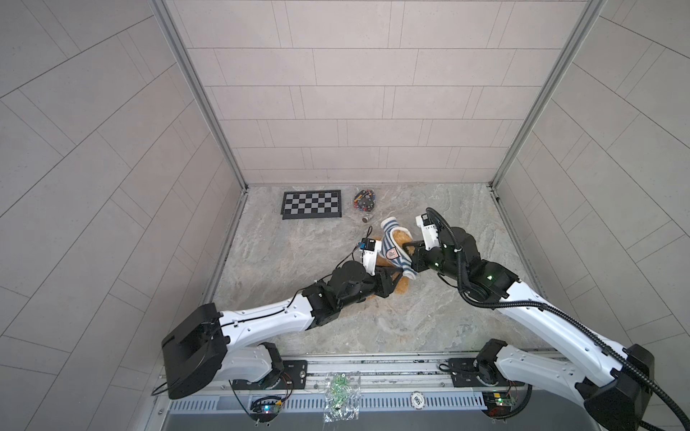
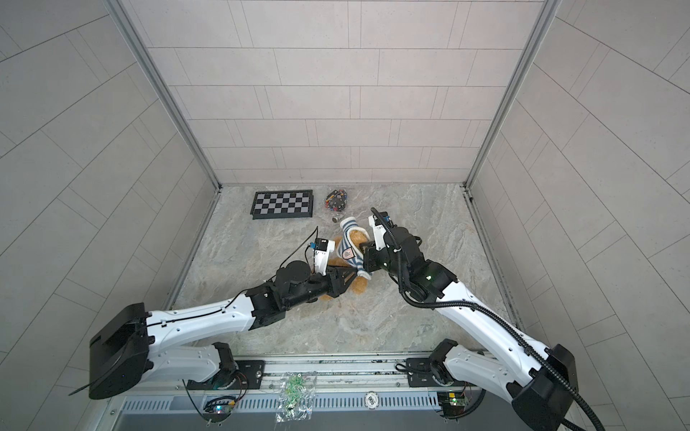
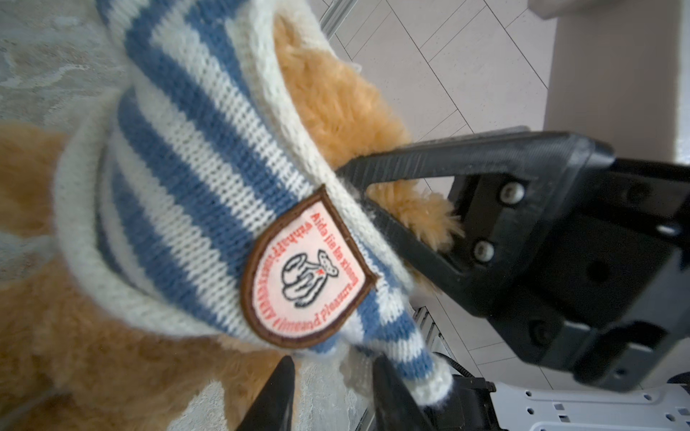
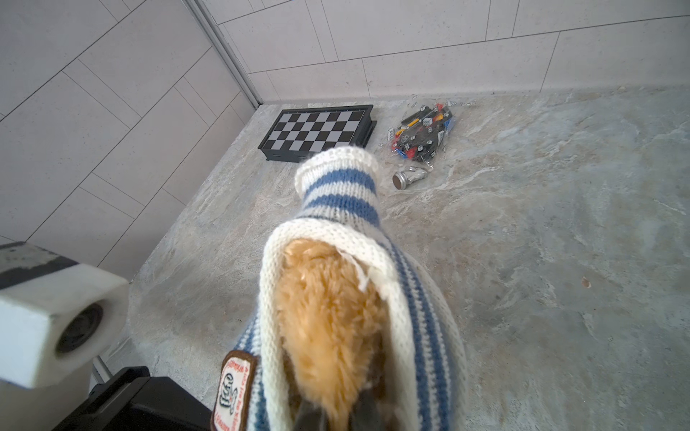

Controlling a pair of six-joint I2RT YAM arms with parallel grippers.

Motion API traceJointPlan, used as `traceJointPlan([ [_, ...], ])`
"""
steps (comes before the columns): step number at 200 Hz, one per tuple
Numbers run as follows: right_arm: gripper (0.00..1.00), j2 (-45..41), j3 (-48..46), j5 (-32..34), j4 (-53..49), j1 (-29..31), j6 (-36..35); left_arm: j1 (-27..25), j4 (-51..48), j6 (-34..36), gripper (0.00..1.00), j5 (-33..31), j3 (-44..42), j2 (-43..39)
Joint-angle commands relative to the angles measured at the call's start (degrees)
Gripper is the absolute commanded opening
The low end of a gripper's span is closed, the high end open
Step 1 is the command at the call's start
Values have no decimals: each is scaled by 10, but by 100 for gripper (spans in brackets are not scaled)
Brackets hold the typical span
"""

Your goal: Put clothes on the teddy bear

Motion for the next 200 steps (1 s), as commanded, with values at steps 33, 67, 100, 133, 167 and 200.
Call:
traceJointPlan([
  [33,0,-27,20,1,15,-2,7,5,19,-23,30,-22,12,9],
  [67,0,-27,20,1,15,-2,5,5,11,-15,29,-26,21,13],
  [100,0,-28,19,1,16,-2,4,5,18,-9,23,-23,34,26],
  [133,0,-32,18,1,15,-3,4,5,25,-6,8,-22,33,27],
  [167,0,-38,13,-3,15,-12,4,5,26,-17,0,-28,3,16],
  [200,0,-47,10,-15,15,-29,4,6,8,-39,0,-55,-46,-12],
])
